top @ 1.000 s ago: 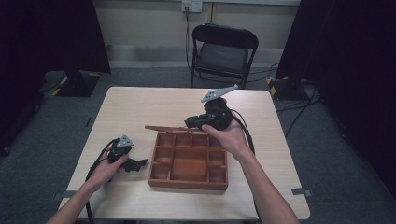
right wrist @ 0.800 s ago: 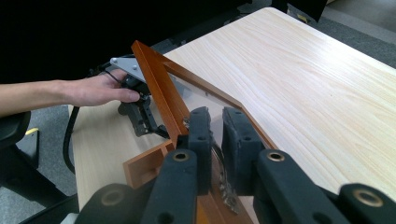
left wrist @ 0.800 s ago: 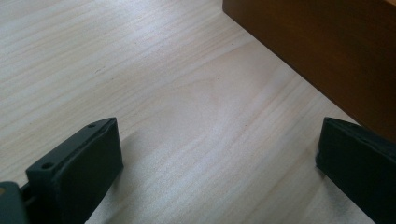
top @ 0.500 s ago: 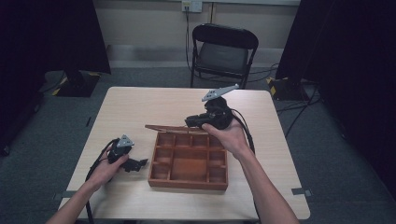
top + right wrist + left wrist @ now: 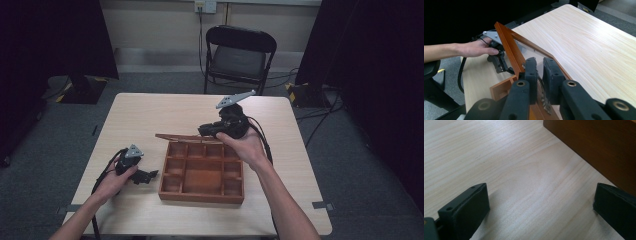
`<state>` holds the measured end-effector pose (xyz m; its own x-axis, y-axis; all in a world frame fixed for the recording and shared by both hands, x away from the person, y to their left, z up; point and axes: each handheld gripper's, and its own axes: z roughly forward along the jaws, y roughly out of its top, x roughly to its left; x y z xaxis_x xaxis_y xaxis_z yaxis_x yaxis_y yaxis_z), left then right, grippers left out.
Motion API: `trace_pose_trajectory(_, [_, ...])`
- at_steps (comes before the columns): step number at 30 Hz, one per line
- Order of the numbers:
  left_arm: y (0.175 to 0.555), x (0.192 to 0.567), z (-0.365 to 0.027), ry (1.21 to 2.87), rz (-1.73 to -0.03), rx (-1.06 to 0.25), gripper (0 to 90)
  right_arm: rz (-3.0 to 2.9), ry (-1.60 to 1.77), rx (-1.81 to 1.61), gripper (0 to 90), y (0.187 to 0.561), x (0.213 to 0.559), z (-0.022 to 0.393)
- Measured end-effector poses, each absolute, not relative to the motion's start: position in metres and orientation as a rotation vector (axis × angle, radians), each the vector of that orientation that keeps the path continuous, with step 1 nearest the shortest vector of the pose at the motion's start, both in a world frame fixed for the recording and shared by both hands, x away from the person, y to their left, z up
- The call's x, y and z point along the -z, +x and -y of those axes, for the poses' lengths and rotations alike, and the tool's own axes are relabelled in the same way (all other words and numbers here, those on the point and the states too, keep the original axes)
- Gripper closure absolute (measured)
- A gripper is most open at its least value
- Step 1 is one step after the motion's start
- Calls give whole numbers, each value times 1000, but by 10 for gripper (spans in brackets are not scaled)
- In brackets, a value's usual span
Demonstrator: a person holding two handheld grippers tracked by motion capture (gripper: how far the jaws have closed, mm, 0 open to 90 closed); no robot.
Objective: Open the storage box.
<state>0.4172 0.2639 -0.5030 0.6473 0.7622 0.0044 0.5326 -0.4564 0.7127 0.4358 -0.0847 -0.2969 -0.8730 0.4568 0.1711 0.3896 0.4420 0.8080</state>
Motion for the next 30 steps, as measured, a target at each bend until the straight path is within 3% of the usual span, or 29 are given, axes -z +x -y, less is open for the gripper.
trace_pose_trajectory(30, [417,503,-264,2172,-1000,-426,0,-2609,761,-1436,828,435,298,85])
